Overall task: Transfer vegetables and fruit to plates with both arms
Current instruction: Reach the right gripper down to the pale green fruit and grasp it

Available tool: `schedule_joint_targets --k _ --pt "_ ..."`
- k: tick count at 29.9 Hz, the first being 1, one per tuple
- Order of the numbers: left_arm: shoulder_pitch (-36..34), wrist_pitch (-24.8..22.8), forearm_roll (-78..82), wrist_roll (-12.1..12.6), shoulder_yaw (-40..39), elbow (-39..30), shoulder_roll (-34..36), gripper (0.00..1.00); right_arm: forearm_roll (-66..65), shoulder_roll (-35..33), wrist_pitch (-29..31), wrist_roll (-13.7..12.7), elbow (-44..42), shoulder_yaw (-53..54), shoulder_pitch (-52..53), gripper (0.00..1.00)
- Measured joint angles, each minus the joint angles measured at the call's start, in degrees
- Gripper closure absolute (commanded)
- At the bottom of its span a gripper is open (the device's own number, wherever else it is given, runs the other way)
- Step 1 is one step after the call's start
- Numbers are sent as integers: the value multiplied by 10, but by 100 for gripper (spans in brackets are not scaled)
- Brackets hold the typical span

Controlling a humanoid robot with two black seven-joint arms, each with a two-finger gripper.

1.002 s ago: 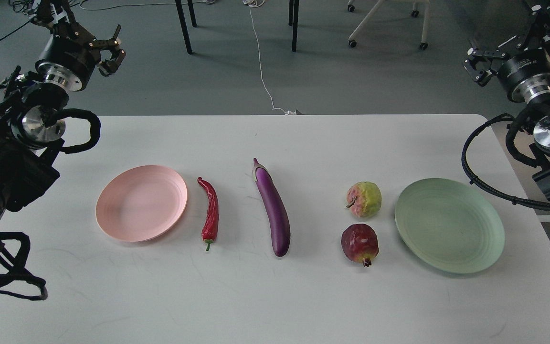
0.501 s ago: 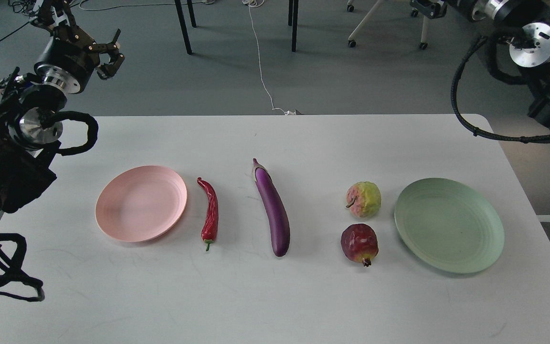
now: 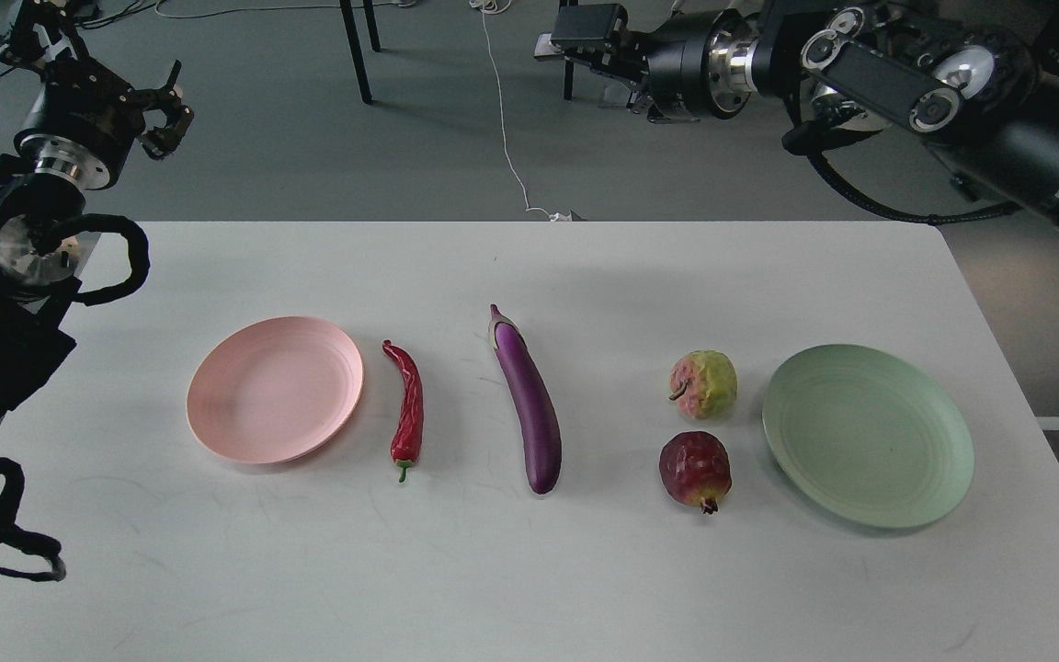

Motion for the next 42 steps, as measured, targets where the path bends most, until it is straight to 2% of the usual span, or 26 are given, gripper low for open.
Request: schedule_joint_targets --k 4,8,10,24,33,39,42 --pt "5 0 -3 -2 -3 -2 0 2 -127 21 0 10 45 -79 9 1" --pt "6 0 -10 -8 -3 -2 -1 2 -243 32 0 41 62 -137 8 1" --pt "6 0 -13 -9 -4 -2 -1 2 -265 32 0 48 67 -157 3 1" --pt "11 0 -15 -7 -4 -2 22 2 -325 41 0 64 65 -212 -74 6" --pt "13 0 -15 -9 -3 -2 30 2 -334 8 0 69 81 -227 -84 6" --pt "13 0 -15 -9 -3 -2 34 2 -335 -21 0 69 105 -239 -86 13" --pt "13 0 -15 -9 -3 -2 35 2 -334 -26 0 69 107 -235 -94 21"
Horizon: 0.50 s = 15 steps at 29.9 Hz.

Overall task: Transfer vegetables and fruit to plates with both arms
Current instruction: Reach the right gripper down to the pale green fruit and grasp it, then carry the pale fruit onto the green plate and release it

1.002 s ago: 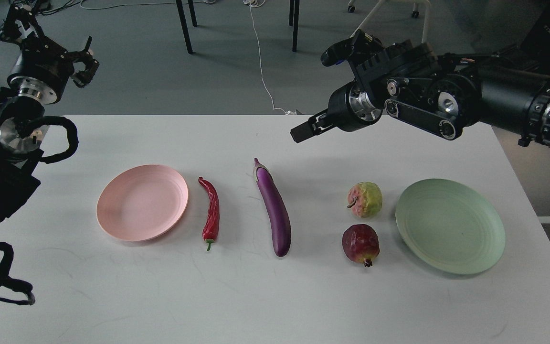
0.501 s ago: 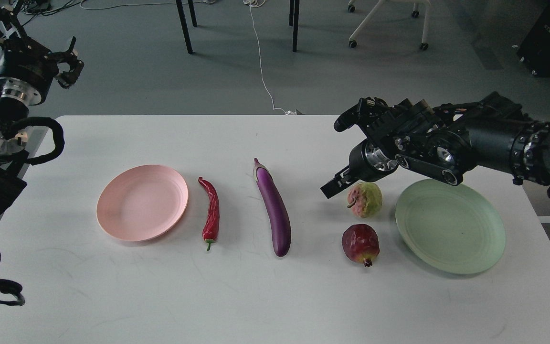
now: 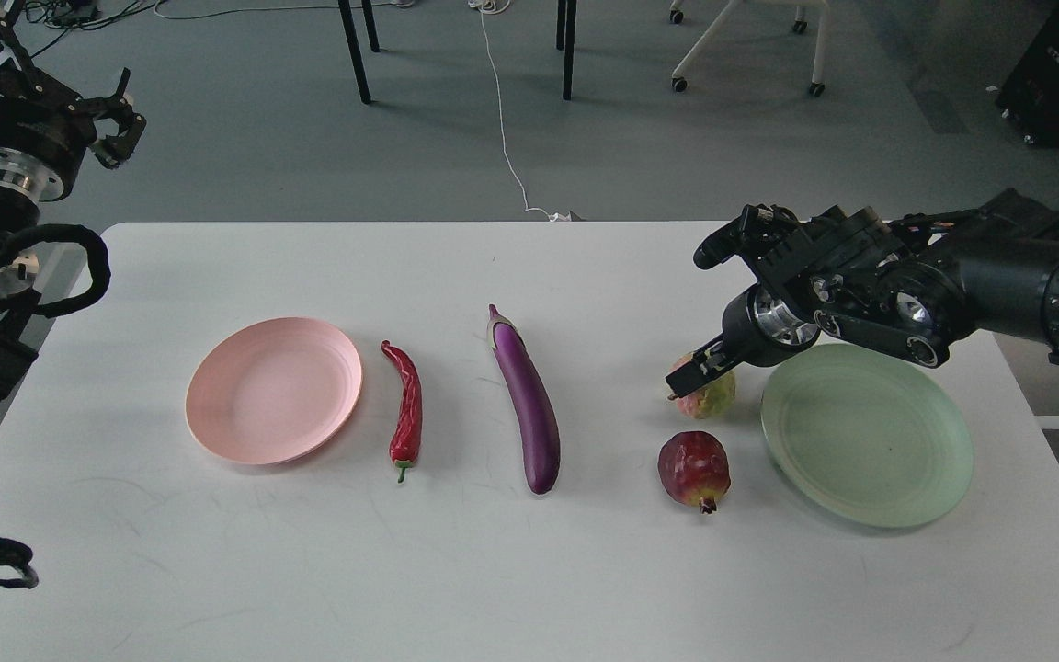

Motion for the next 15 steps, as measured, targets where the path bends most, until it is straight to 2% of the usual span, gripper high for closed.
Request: schedule_joint_targets --k 2,6,12,15 --pt "0 0 0 0 0 0 0 2 1 -1 0 0 1 3 -3 33" --pt "0 0 0 0 1 0 0 2 7 -9 0 0 22 19 -3 45" --pt "-1 0 0 0 1 0 0 2 5 -34 0 -4 40 29 28 46" --pt "-1 0 0 0 2 0 -2 2 0 -55 0 -14 48 27 53 46"
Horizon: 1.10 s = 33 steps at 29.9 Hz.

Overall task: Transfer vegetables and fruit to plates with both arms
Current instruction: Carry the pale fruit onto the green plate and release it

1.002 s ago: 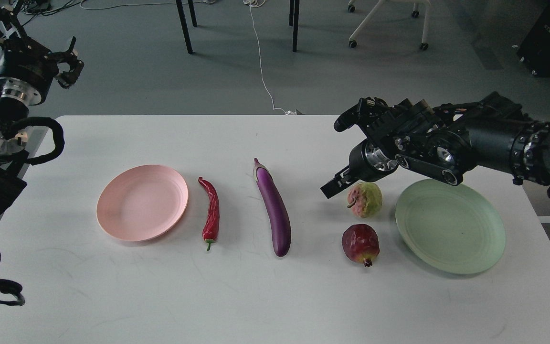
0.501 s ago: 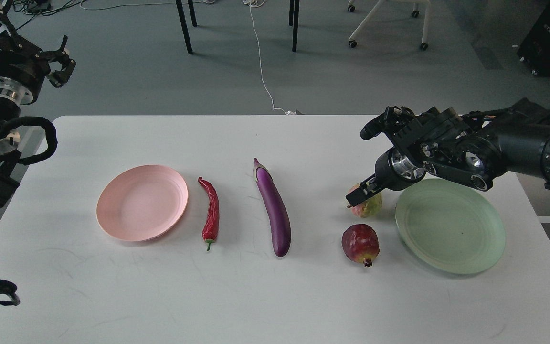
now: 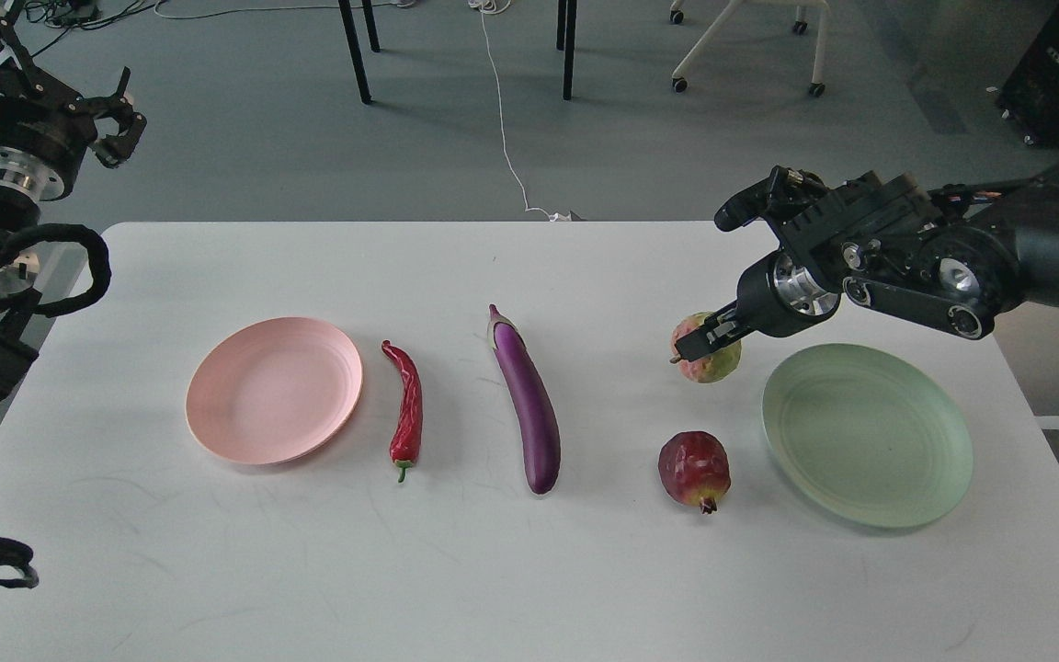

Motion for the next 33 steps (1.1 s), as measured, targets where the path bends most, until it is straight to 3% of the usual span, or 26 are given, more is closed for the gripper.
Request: schedule_joint_targets --k 5,14,17,18,19,27,33 --pt "0 0 0 0 0 -1 -1 2 -47 -52 0 -30 25 -6 14 45" --pt "-1 0 0 0 1 -1 0 2 -115 -144 0 -34 48 -7 -25 39" --pt "-1 0 0 0 1 -1 1 2 -118 -161 0 -35 58 -7 -39 25" --pt "-1 0 0 0 1 -1 1 2 -118 -166 0 -35 59 -7 -45 11" --pt "-1 0 0 0 1 -1 2 2 -118 -170 0 -35 59 -7 -50 3" --pt "-1 0 0 2 1 -1 3 2 -116 -186 0 -41 62 2 -56 2" --pt "-1 0 0 3 1 -1 2 2 -111 -188 0 -39 101 6 -2 2"
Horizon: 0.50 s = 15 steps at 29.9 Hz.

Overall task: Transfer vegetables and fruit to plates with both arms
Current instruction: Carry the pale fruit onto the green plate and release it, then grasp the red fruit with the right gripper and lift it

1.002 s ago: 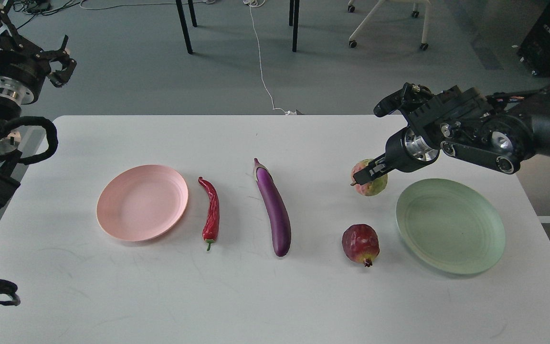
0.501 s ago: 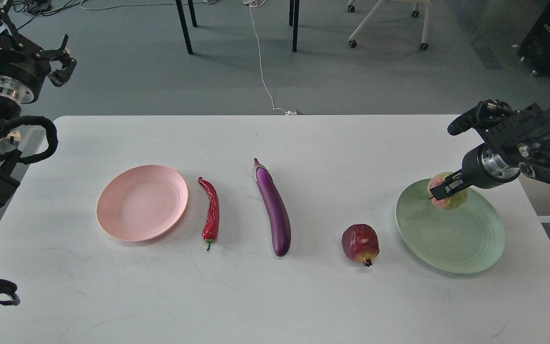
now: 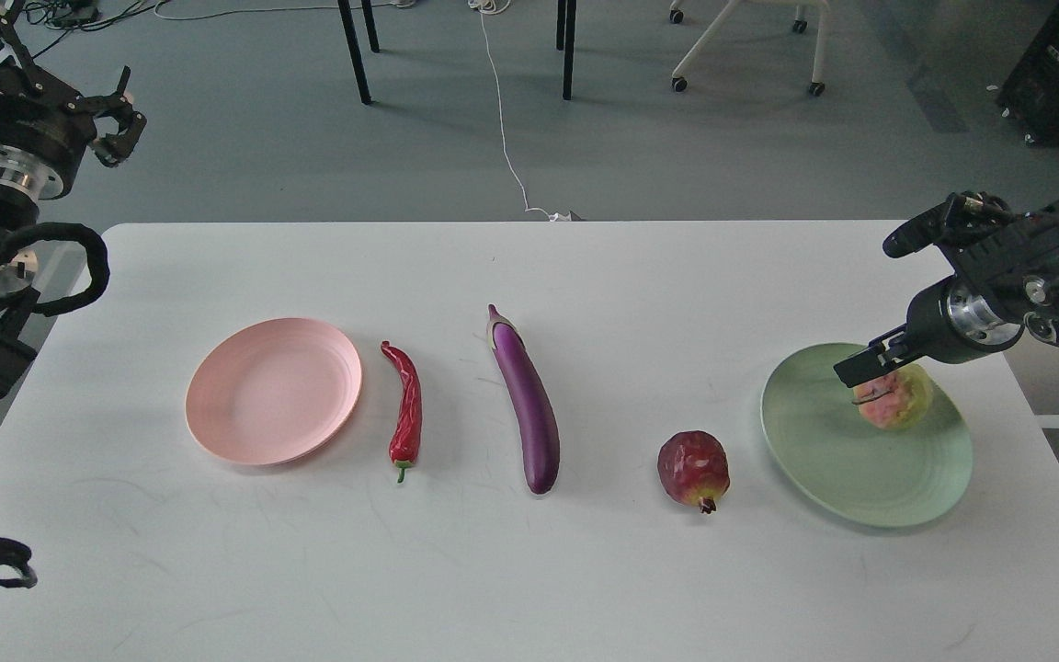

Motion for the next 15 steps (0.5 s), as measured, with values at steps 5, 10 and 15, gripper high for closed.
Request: schedule_joint_targets --k 5,10,15 --pt "0 0 0 0 0 0 0 2 39 32 0 2 55 28 42 4" --pt "-1 0 0 0 2 0 -2 2 86 85 0 2 97 30 53 6" --pt "-1 0 1 1 4 1 1 2 99 128 0 2 115 3 54 7"
